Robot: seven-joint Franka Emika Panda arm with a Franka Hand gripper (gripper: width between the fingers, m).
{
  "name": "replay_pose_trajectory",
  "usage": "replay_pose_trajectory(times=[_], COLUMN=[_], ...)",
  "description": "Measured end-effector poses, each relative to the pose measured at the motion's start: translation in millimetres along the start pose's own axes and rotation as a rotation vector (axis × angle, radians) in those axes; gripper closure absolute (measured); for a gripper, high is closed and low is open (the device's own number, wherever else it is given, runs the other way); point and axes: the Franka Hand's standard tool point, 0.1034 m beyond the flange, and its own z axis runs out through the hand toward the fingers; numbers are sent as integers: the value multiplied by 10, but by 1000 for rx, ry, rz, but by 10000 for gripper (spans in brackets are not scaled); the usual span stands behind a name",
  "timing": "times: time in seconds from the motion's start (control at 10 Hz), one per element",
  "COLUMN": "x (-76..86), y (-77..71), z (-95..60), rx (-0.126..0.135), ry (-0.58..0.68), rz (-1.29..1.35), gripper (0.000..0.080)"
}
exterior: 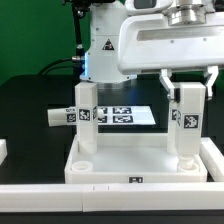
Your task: Assemble desk
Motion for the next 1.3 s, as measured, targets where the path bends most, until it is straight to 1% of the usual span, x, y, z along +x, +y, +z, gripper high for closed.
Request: replay_pose_trajectory(times=[0.1,0.3,0.5,0.7,0.9,1.0,1.3], x=[20,24,39,33,-4,-35,-90], y=[19,-37,-50,-23,-43,-78,-81], z=[9,23,31,-14,-39,-21,48], rx=[-5,-3,-4,-4,-1,1,-3], ry=[18,31,47,48,44,39,27], rz=[0,-6,-10,-7,-6,-12,-17], gripper=[514,514,514,514,514,514,514])
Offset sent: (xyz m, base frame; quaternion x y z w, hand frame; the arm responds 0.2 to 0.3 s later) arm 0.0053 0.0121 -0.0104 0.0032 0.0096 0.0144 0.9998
